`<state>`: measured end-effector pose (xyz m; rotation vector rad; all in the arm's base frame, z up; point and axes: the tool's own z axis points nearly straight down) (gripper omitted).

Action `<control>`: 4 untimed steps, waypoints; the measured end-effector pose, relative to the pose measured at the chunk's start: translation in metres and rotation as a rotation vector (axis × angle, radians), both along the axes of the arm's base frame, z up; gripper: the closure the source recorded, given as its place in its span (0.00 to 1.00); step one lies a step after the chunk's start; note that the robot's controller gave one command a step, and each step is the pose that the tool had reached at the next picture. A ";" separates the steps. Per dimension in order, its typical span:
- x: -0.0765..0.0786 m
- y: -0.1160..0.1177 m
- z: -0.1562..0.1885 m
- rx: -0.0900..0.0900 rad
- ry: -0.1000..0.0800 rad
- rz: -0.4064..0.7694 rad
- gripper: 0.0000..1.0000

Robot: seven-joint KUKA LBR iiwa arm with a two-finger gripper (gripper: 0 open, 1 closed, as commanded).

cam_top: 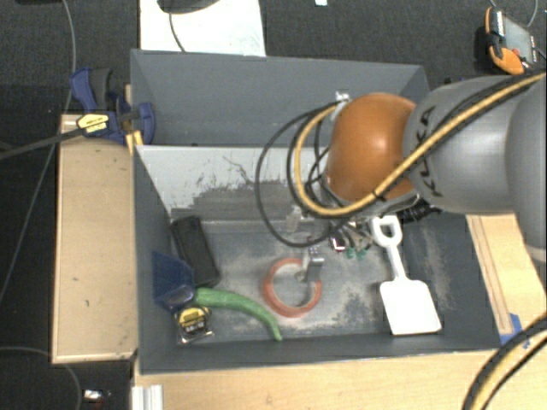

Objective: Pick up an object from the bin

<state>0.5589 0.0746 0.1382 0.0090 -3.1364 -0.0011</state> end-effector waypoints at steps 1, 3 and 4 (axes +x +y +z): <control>0.002 0.000 0.004 0.001 -0.008 -0.003 0.00; 0.035 0.035 0.009 0.003 -0.023 -0.157 0.00; 0.019 0.001 -0.038 0.001 -0.008 -0.100 0.00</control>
Offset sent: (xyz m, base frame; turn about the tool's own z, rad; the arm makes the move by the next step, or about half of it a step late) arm 0.0241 0.0263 -0.0682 0.0262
